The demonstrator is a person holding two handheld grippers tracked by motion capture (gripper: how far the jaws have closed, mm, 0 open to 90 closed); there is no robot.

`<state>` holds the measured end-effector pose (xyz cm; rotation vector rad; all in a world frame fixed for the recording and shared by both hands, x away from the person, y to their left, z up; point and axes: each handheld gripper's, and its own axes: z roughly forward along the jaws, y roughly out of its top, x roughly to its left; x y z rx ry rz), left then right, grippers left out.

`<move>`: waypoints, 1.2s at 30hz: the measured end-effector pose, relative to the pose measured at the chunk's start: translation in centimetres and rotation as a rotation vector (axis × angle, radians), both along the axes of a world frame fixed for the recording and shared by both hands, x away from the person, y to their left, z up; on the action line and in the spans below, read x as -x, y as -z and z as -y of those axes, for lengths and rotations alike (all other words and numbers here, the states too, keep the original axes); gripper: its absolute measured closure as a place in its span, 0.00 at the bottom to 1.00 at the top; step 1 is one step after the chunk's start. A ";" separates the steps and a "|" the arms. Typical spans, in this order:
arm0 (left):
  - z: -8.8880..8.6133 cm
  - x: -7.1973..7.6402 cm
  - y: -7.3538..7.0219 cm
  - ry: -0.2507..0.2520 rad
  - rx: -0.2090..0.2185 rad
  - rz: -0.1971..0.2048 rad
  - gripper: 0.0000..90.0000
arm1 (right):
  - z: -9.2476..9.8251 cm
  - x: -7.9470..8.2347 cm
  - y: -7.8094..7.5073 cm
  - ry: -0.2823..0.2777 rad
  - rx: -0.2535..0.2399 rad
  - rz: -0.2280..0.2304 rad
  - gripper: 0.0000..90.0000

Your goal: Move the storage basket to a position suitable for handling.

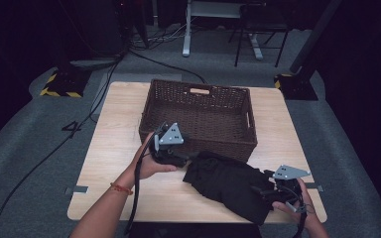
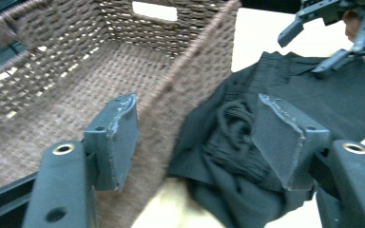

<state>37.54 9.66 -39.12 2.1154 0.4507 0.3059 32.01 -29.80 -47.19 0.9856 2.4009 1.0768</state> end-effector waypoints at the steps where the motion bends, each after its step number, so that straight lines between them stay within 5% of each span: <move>1: 0.2 0.4 0.6 0.007 -0.019 -0.003 0.34 | 0.2 0.1 0.1 0.016 0.001 -0.004 0.22; 7: 2.3 1.4 5.7 0.023 -0.122 -0.086 0.27 | 1.3 0.4 0.8 0.063 0.023 -0.038 0.20; 12: 3.5 0.1 8.7 0.007 -0.131 -0.193 0.21 | 0.8 -0.4 1.9 0.059 0.037 -0.076 0.18; 18: 3.7 -0.6 9.4 0.033 -0.139 -0.239 0.19 | 0.4 -1.8 2.1 0.041 0.040 -0.097 0.14; 24: 3.5 0.5 10.3 0.071 -0.162 -0.288 0.24 | -0.1 -3.8 2.1 0.041 0.043 -0.100 0.11; 32: 2.3 2.7 10.1 0.056 -0.168 -0.286 0.24 | -1.4 -4.5 2.1 0.046 0.028 -0.080 0.13; 36: 1.5 4.1 9.6 0.016 -0.162 -0.254 0.24 | -1.4 -4.0 1.5 0.049 0.012 -0.057 0.18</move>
